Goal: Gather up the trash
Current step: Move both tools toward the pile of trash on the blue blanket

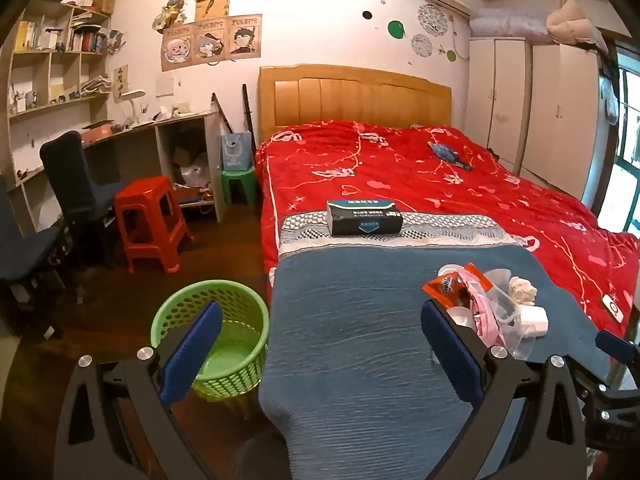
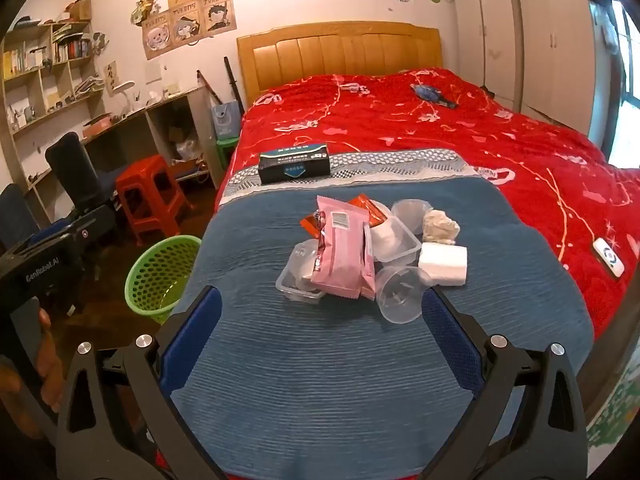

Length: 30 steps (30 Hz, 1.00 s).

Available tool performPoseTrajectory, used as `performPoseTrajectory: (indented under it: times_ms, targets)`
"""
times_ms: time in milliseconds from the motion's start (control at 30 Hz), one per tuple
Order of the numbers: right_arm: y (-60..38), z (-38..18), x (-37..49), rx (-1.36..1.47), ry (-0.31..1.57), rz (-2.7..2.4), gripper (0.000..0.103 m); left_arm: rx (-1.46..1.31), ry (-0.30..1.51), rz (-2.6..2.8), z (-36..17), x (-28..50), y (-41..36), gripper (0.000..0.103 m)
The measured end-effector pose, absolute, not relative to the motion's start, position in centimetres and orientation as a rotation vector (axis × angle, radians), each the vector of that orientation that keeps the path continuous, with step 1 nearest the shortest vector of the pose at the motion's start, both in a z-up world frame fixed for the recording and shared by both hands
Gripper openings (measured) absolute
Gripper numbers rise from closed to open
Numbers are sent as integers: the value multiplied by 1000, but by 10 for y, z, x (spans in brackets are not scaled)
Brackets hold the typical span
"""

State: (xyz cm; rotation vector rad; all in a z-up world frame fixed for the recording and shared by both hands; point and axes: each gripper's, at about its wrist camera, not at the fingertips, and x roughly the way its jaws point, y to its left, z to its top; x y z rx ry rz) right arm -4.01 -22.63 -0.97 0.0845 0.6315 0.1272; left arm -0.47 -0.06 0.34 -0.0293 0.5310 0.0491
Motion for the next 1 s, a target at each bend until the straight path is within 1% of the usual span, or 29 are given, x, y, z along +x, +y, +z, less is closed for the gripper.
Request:
performPoseTrajectory:
  times_ms: [1000]
  targets:
    - [-232,-9,-41,78,635,104,98,-26,543,72,5,-1,-3,96]
